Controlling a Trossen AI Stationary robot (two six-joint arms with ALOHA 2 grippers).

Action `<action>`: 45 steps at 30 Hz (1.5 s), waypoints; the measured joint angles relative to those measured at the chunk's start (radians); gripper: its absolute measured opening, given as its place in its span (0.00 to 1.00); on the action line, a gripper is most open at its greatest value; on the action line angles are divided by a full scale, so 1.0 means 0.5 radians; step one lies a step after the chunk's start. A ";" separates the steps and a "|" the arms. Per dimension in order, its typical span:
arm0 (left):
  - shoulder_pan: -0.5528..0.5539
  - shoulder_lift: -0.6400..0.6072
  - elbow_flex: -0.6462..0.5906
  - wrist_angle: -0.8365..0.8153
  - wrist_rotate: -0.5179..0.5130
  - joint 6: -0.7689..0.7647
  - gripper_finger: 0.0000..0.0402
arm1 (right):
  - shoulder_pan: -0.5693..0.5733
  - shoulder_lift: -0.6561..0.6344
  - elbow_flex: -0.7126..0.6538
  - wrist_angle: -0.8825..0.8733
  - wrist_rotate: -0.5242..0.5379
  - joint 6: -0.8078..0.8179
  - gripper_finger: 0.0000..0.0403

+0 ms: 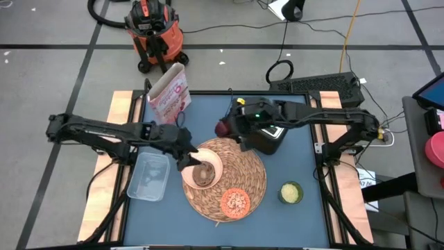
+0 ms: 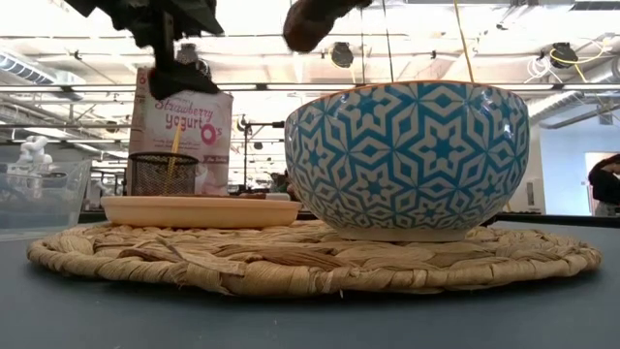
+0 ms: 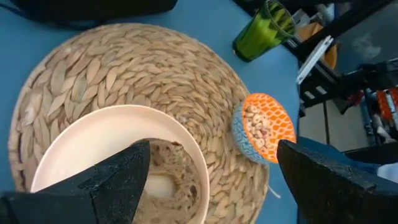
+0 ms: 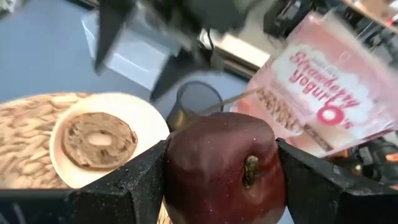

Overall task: Arrange a breakfast setting
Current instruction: Put the red apple on the top left of the placemat

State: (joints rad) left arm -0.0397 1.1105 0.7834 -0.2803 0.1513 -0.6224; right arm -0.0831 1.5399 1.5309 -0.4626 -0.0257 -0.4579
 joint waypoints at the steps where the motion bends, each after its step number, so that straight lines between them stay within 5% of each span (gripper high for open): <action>1: 0.001 -0.037 0.000 -0.008 0.001 0.000 0.88 | -0.013 0.036 0.004 0.003 0.000 0.000 0.63; 11: 0.000 -0.390 0.002 -0.182 -0.005 -0.001 0.88 | -0.097 0.477 0.006 -0.078 0.000 0.000 0.63; 19: 0.000 -0.447 0.002 -0.180 -0.039 0.004 0.88 | -0.097 0.699 0.006 -0.057 -0.002 -0.006 0.63; 45: 0.000 -0.437 0.001 -0.180 -0.043 0.127 0.88 | -0.097 0.879 0.005 0.043 -0.009 0.001 0.64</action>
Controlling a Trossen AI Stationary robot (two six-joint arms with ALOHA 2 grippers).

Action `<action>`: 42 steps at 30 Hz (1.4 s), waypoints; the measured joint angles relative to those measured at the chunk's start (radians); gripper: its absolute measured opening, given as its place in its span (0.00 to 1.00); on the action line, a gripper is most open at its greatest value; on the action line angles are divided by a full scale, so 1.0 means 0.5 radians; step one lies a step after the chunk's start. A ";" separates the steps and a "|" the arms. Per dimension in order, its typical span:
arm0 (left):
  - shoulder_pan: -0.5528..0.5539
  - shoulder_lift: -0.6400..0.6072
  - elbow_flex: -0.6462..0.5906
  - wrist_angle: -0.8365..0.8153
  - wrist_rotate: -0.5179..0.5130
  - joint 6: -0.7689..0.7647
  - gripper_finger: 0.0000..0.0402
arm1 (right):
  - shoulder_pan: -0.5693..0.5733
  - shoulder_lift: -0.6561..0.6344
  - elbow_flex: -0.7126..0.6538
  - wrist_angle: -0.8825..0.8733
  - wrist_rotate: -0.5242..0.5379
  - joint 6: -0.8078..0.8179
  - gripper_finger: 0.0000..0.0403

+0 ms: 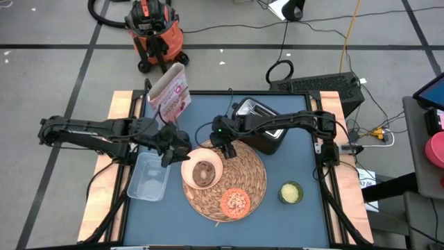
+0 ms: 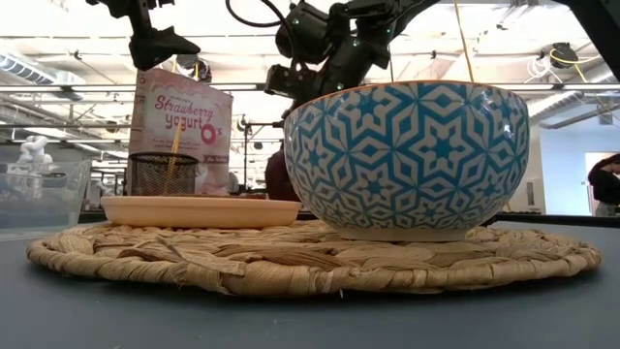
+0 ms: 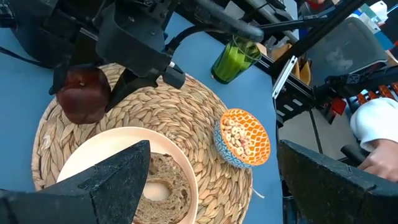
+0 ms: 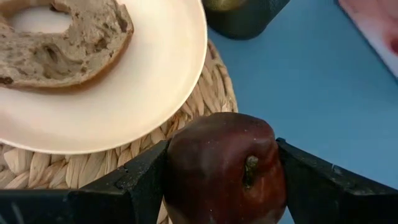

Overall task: Arrange a breakfast setting
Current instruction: Put the red apple on the top left of the placemat

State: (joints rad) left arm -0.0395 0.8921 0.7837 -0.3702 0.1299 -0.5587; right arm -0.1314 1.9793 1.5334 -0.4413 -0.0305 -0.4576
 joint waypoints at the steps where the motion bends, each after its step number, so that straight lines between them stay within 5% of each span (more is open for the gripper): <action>1: 0.000 0.000 0.000 0.000 0.000 0.000 0.88 | 0.000 -0.001 -0.010 0.020 0.000 0.000 0.64; 33: 0.000 0.000 0.000 -0.001 0.000 0.002 0.88 | 0.005 -0.002 -0.171 0.157 -0.001 -0.001 0.64; 42: 0.000 0.000 0.000 -0.001 0.000 0.002 0.88 | 0.005 -0.001 -0.173 0.156 -0.001 0.000 0.78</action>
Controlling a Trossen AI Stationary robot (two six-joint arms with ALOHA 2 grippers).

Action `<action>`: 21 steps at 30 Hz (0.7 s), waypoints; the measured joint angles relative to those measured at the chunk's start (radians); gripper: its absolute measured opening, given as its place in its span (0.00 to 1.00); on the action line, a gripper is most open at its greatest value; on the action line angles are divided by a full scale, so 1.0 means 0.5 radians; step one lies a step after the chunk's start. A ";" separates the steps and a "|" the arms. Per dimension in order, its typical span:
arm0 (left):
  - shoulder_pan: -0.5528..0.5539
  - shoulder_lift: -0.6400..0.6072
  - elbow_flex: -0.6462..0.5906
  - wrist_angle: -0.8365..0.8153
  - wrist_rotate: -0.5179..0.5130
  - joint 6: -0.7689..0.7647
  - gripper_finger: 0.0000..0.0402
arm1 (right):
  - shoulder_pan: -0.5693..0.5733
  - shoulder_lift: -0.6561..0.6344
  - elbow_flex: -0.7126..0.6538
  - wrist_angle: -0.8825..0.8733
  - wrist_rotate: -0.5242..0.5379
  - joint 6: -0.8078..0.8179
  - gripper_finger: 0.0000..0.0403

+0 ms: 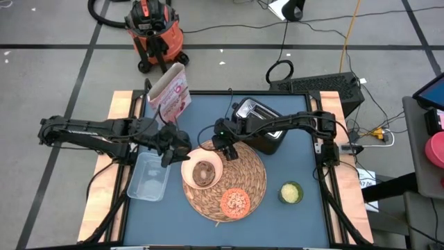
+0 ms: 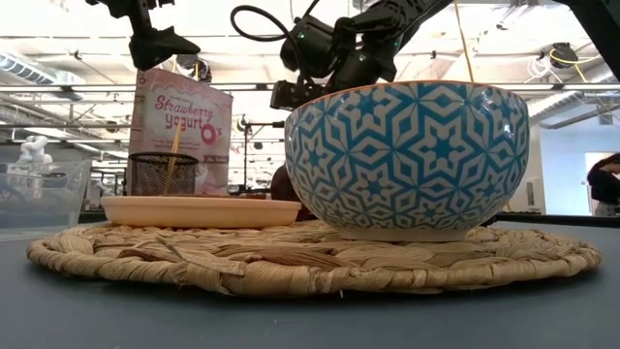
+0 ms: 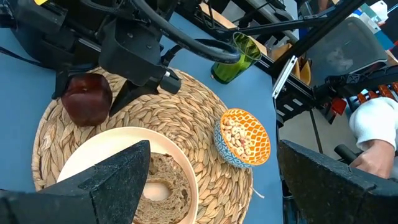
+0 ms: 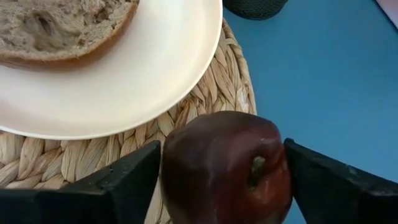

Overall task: Arrange a breakfast setting
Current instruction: Put the red apple on the top left of the placemat

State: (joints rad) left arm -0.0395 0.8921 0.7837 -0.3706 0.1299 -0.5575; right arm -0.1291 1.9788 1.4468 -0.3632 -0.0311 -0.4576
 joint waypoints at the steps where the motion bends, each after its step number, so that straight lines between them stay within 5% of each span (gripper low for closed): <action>1: 0.000 0.000 0.000 0.000 0.000 0.000 0.88 | 0.000 0.001 -0.001 0.000 0.000 0.000 0.80; 21: 0.000 0.000 0.000 0.000 0.000 0.001 0.88 | 0.000 0.001 -0.001 0.047 0.000 0.000 0.96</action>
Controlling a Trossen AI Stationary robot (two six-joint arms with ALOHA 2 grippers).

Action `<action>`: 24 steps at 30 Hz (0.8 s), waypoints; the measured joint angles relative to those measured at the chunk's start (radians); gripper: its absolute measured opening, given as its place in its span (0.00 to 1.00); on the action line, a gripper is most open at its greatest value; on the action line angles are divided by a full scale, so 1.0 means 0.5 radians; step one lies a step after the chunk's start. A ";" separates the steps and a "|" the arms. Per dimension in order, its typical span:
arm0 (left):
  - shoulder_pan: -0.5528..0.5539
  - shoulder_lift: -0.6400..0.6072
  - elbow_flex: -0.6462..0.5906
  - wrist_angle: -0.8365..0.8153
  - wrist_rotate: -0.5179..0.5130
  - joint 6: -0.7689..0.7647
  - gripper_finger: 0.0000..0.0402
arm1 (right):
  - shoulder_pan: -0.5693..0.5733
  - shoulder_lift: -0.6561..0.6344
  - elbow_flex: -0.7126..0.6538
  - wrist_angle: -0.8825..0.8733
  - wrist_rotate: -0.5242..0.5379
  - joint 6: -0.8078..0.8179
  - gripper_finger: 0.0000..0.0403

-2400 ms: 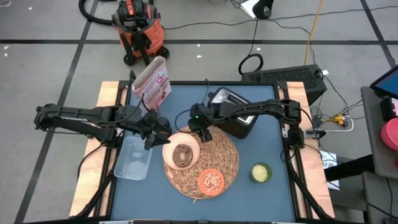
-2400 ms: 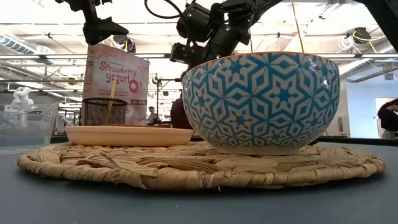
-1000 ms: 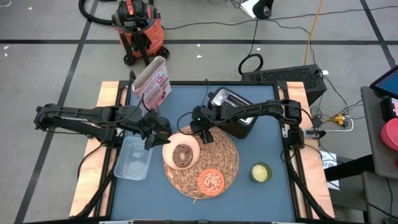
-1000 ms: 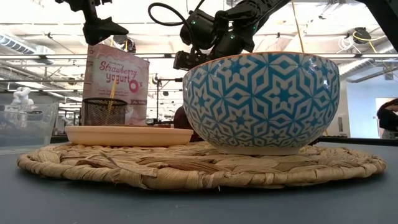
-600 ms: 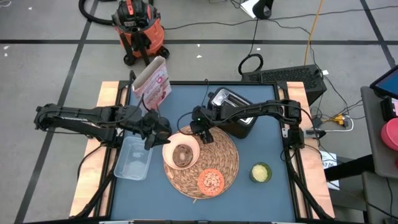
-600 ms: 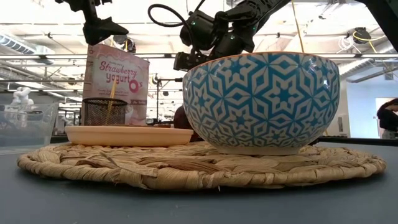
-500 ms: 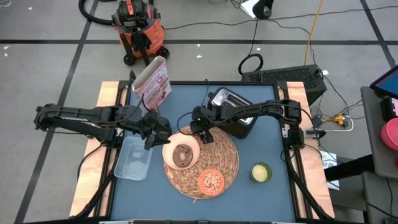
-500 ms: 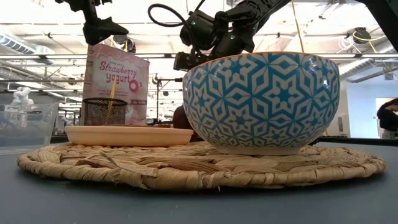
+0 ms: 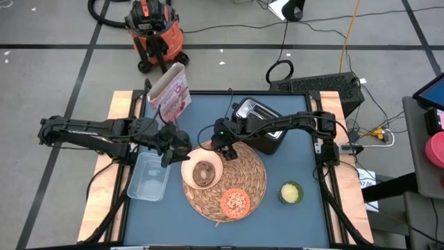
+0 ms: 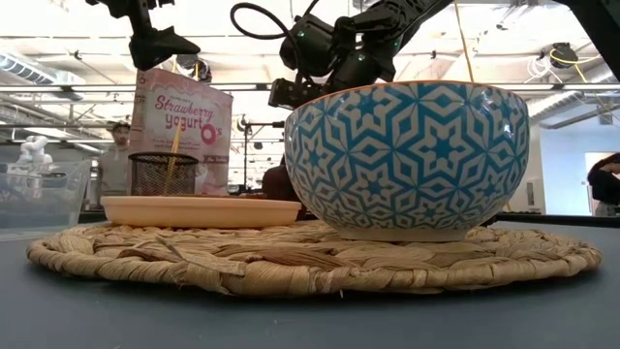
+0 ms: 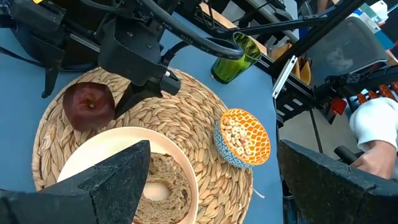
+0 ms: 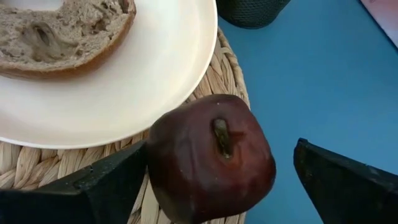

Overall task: Arrange a breakfast setting
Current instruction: Put the red apple on the top left of the placemat, then put the gold spoon on the placemat beside the orange bowl

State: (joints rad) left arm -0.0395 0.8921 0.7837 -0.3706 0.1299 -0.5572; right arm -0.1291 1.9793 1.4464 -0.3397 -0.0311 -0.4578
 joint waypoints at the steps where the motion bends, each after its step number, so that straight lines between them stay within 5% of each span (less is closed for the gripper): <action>1: 0.000 0.000 0.000 0.000 0.000 -0.001 0.88 | 0.000 0.000 0.000 0.000 -0.001 0.000 0.97; 24: -0.001 0.001 0.000 -0.001 0.000 -0.001 0.88 | 0.000 -0.119 0.002 -0.042 0.007 -0.001 0.99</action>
State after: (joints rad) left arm -0.0399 0.8925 0.7837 -0.3711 0.1299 -0.5575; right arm -0.1291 1.9200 1.4471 -0.3605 -0.0276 -0.4583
